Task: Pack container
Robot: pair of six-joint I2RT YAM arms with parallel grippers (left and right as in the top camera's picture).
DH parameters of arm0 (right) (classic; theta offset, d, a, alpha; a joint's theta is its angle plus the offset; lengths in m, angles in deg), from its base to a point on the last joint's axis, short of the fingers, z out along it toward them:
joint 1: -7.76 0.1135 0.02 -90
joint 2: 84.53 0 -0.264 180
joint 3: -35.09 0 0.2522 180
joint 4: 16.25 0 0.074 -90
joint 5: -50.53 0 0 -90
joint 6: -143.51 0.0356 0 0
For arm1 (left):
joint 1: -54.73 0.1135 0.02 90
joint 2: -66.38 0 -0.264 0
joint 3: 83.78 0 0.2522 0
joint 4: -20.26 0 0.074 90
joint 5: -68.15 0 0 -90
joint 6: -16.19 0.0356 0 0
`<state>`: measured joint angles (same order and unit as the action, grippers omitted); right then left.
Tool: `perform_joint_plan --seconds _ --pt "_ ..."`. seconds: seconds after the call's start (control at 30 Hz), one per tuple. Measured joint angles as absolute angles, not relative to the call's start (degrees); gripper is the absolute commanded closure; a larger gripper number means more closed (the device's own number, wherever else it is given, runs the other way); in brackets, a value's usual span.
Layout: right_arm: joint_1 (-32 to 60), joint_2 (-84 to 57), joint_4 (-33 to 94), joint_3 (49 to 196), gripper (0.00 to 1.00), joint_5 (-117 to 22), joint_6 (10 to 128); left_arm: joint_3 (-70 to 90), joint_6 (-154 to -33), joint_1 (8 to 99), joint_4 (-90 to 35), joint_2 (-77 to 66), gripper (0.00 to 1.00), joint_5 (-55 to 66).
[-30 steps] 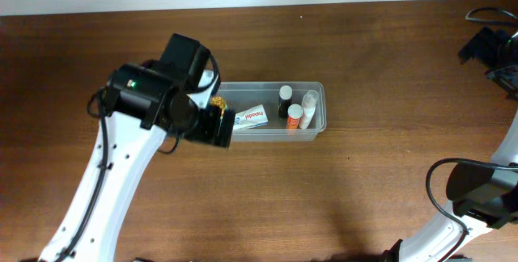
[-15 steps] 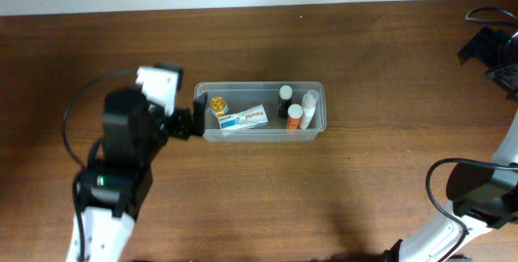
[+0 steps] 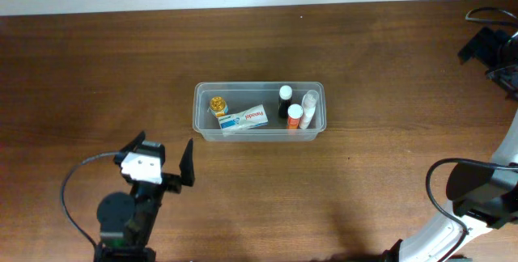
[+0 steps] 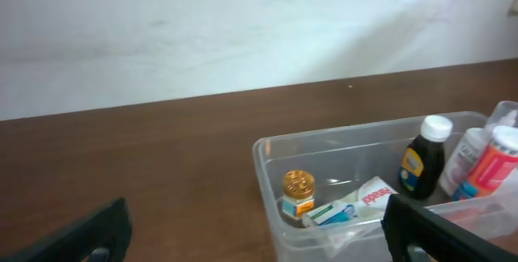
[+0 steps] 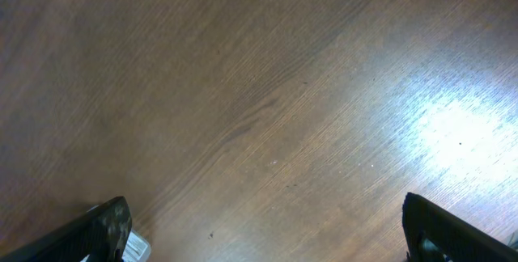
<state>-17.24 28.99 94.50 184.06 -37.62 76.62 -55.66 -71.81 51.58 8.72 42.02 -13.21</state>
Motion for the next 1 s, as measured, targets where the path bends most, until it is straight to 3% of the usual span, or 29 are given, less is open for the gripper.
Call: perform_joint_plan --seconds 0.3,1.0 --pt "-17.2 29.0 94.5 184.1 0.02 -37.6 76.6 -59.0 -71.8 55.7 9.0 52.3 0.01 -11.1" --pt "-17.2 29.0 94.5 184.1 0.02 -37.6 76.6 -68.9 -71.8 55.8 9.9 65.3 0.01 -10.0"
